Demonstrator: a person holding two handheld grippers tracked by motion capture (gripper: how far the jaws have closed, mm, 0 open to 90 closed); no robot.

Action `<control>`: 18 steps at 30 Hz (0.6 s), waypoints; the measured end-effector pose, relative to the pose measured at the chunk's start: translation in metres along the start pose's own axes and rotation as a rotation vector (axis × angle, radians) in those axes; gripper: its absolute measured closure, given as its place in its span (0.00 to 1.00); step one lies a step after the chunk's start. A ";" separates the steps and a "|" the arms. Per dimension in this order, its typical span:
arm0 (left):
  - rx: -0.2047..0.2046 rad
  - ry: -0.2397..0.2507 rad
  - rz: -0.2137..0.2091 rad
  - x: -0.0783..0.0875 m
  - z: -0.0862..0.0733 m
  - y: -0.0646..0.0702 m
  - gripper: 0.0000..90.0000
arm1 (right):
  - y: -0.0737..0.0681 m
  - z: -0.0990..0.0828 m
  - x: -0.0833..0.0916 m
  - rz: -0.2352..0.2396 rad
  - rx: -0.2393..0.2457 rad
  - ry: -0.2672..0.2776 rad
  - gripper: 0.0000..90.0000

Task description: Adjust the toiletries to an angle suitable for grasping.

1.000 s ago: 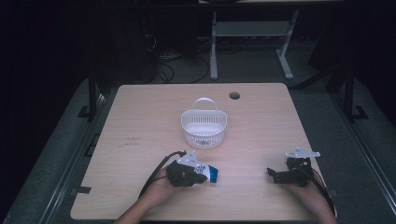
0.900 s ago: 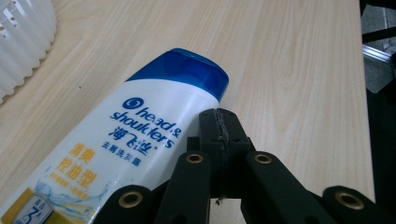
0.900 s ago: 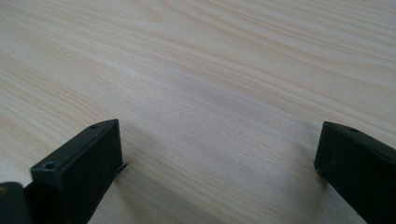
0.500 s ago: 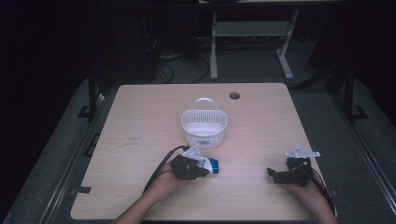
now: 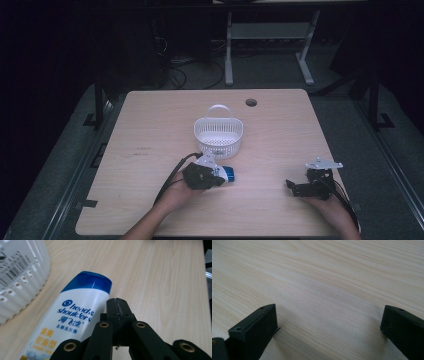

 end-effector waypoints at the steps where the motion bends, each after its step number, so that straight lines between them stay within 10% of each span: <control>1: 0.002 0.005 0.000 0.005 -0.001 -0.001 1.00 | 0.000 0.000 0.000 0.000 0.000 0.000 0.01; 18: 0.130 0.073 0.115 0.057 -0.036 -0.058 1.00 | 0.000 0.000 0.000 0.000 0.000 0.000 0.01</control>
Point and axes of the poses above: each handheld gripper's, and its own axes: x roughly backward along the jaws, z roughly out of its top, y roughly to its right, the point moved 6 cm from there along -x, roughly forward along the jaws, and after that the axes turned 14 degrees about -y, right-handed, at the moved point
